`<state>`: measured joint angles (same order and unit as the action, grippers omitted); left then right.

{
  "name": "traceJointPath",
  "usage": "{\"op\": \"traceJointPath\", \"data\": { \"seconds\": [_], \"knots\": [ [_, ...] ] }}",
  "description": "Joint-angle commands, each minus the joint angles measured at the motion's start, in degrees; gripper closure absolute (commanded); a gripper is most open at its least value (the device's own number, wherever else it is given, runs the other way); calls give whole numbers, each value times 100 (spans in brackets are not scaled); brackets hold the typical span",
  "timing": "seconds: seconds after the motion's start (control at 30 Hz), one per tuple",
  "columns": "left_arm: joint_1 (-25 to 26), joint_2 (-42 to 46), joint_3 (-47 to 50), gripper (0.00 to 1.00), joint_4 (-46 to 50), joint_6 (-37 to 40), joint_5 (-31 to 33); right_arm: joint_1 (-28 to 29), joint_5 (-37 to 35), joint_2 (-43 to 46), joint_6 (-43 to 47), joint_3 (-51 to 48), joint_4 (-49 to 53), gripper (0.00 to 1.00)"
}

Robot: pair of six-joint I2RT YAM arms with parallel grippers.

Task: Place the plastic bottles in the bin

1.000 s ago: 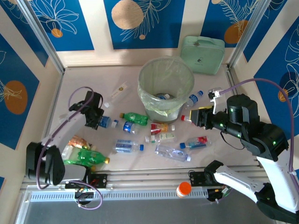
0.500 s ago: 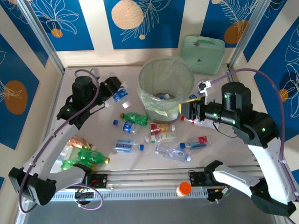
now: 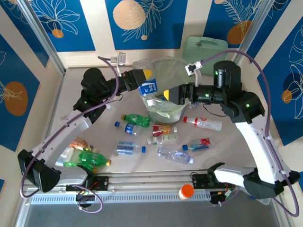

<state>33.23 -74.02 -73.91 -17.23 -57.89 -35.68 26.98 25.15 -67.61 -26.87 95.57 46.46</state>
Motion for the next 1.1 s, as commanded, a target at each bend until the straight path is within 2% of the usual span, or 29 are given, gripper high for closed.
{"op": "traceJointPath", "data": {
  "seconds": [0.0,0.2,0.53,0.63,0.7,0.8,0.9,1.0,1.07],
  "knots": [
    [104,37,-281,44,-675,-242,-492,-26,983,-131,-656,72,-851,13],
    [209,-140,-284,45,-1325,-797,-686,128,1469,-384,-1342,-239,-1731,13],
    [358,-268,-308,46,-1326,-824,-781,590,1189,-468,-1436,-420,-1981,15],
    [450,-364,-355,46,-1328,-814,-841,615,1039,-446,-1382,-442,-1947,20],
    [512,-428,-443,46,-1235,-724,-887,578,1018,-420,-1414,-478,-1952,30],
    [544,-439,-485,45,-1150,-621,-854,520,1041,-364,-1449,-548,-1985,38],
    [544,-449,-501,40,-1134,-598,-870,479,1044,-265,-1452,-627,-2061,46],
    [544,-441,-528,30,-1053,-530,-830,449,1050,-190,-1429,-692,-2106,49],
    [540,-336,-565,25,-605,-244,-562,403,1062,-173,-1366,-648,-2002,49]
  ]
}}
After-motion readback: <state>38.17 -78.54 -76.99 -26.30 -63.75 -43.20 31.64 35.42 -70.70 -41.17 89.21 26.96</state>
